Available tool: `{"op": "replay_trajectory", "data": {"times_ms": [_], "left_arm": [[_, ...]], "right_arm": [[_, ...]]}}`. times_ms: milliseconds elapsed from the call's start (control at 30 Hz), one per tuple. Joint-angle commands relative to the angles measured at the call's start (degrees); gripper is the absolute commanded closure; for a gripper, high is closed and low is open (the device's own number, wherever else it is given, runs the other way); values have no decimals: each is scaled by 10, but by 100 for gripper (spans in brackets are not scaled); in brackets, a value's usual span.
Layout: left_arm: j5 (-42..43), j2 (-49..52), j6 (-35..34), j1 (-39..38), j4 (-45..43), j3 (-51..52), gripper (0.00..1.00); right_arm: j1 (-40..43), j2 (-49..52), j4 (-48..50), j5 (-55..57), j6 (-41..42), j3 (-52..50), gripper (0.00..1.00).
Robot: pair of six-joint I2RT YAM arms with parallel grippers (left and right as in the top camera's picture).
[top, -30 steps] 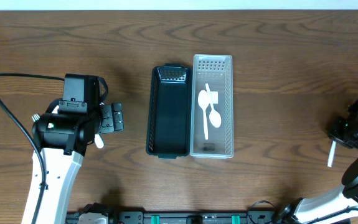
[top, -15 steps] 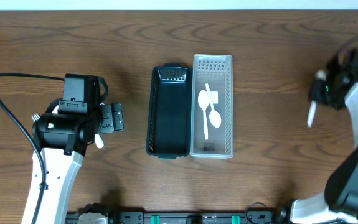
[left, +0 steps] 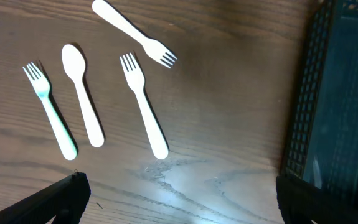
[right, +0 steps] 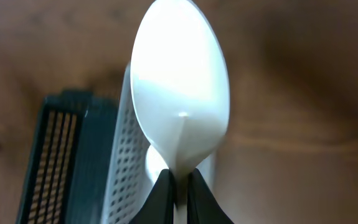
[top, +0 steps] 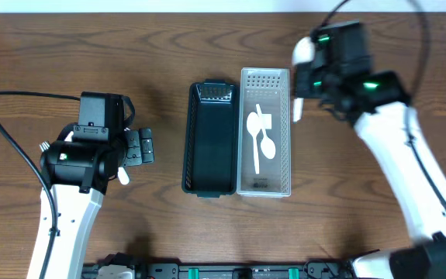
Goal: Pack container
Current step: 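Place the last spoon into the clear basket with the right gripper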
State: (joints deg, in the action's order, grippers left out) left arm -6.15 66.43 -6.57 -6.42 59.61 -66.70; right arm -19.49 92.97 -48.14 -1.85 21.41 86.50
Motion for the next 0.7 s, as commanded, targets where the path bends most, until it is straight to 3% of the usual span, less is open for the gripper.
{"op": "replay_trajectory", "data": {"times_ms": [0, 267, 400, 500, 667], "left_arm": [[1, 2, 5, 3, 1, -10, 2], [1, 2, 5, 3, 2, -10, 2], [1, 2, 5, 3, 3, -10, 2], [1, 2, 5, 3, 3, -10, 2], [1, 1, 5, 3, 8, -10, 2]], "right_arm": [[-38, 60, -18, 16, 67, -5, 99], [-94, 180, -39, 10, 75, -5, 98], [-102, 190, -39, 10, 72, -5, 75], [-101, 188, -37, 10, 67, -3, 64], [-87, 167, -41, 10, 16, 20, 57]]}}
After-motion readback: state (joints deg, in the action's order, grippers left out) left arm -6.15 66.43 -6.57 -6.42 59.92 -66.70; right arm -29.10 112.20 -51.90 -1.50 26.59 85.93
